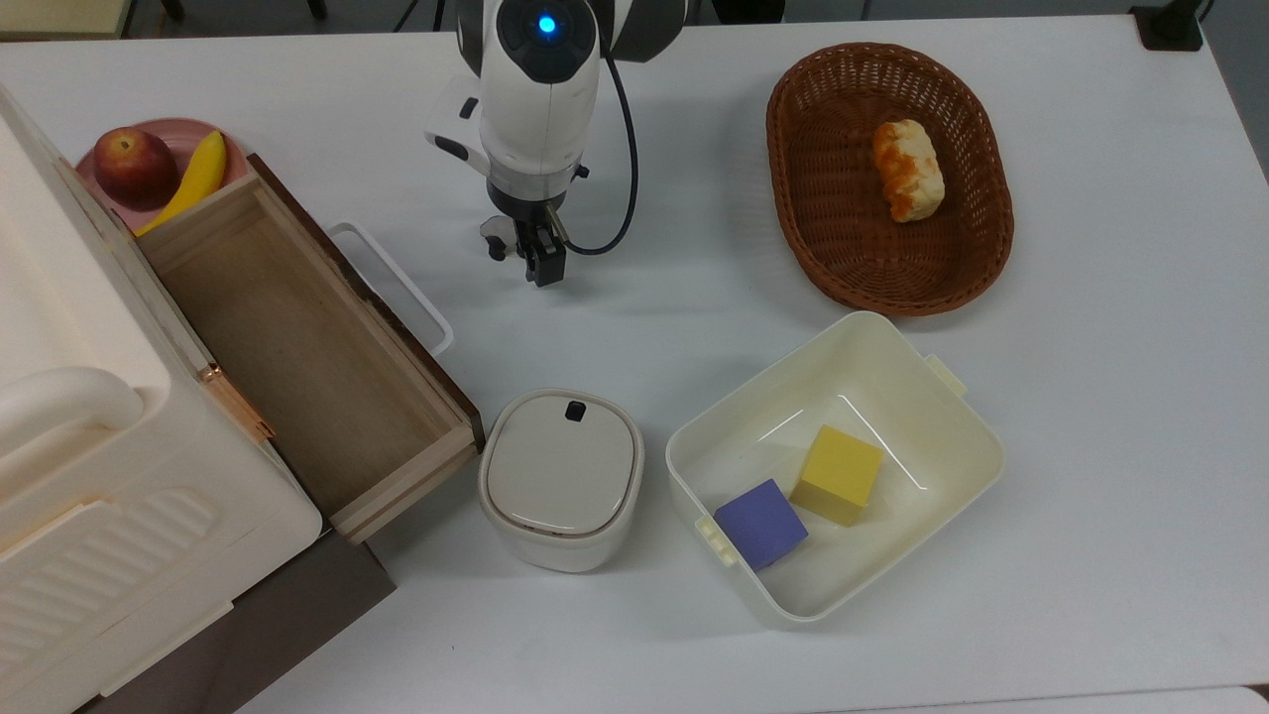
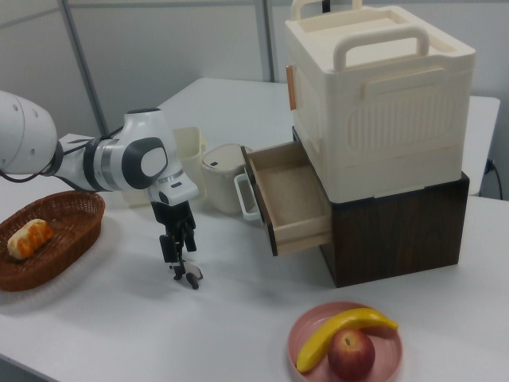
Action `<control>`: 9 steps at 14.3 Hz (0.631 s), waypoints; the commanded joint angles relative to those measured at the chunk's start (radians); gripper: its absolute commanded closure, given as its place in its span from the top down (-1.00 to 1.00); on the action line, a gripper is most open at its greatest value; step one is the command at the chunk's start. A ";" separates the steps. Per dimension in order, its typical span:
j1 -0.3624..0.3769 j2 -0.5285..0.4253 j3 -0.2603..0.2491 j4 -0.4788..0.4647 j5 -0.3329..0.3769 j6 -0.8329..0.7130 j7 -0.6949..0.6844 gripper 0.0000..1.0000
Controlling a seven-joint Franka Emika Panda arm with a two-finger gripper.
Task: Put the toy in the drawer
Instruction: 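Descend onto the panda toy and close the gripper on it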
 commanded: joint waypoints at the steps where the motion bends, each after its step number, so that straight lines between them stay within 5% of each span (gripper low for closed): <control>1: 0.018 -0.011 -0.005 -0.020 0.017 0.012 0.017 1.00; 5: 0.020 -0.002 -0.005 -0.025 0.014 0.012 0.014 1.00; 7: 0.020 0.004 -0.005 -0.025 0.012 0.012 0.012 0.83; 8: 0.020 0.004 -0.005 -0.025 0.007 0.012 0.009 0.43; 9: 0.021 0.006 -0.005 -0.025 0.006 0.014 0.009 0.24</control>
